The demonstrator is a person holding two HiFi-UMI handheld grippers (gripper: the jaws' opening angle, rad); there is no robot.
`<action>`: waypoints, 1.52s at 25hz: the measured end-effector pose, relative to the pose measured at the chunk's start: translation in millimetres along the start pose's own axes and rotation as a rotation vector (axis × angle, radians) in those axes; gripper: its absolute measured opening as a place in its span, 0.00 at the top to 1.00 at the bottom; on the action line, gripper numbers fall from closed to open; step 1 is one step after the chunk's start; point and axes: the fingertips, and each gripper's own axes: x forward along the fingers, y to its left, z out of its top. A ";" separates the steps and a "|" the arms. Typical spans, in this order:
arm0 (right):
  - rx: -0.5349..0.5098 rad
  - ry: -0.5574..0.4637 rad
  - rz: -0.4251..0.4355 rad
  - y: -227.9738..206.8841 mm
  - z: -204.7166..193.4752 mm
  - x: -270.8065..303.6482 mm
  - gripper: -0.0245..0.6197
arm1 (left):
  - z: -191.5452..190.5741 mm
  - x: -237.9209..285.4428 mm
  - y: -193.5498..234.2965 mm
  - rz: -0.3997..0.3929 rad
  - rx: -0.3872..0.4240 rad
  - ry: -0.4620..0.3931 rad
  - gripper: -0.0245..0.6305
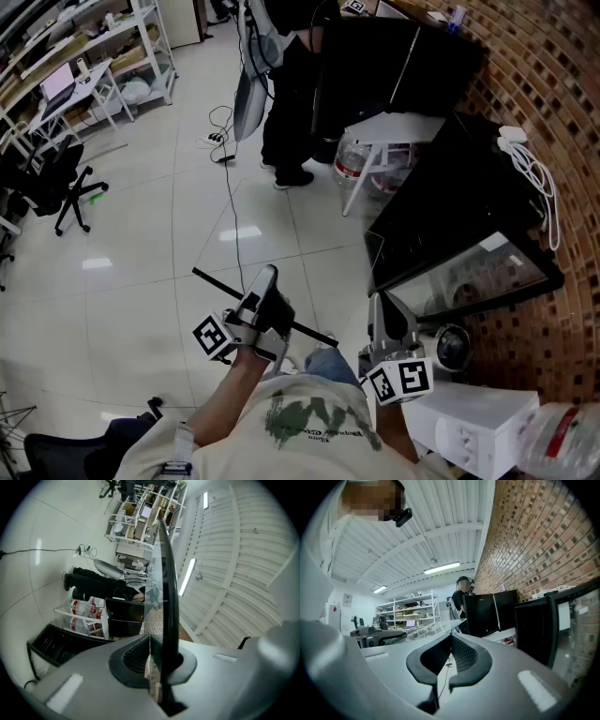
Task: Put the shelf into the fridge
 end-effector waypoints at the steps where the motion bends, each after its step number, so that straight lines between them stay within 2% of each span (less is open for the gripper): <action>1: 0.001 0.001 -0.002 -1.2 -0.8 2.0 0.96 | 1.1 2.7 0.5 -0.002 0.000 0.003 0.94; 15: 0.018 -0.008 -0.004 -36.6 -3.1 55.7 0.96 | 17.0 65.0 19.6 0.010 0.022 0.034 0.94; 25: 0.018 -0.008 -0.014 -94.0 3.5 115.2 0.96 | 19.4 146.0 47.3 0.019 0.020 0.066 0.94; 38: 0.045 -0.028 -0.075 -178.3 27.4 159.6 0.96 | -6.9 245.5 84.3 0.059 -0.001 0.140 0.94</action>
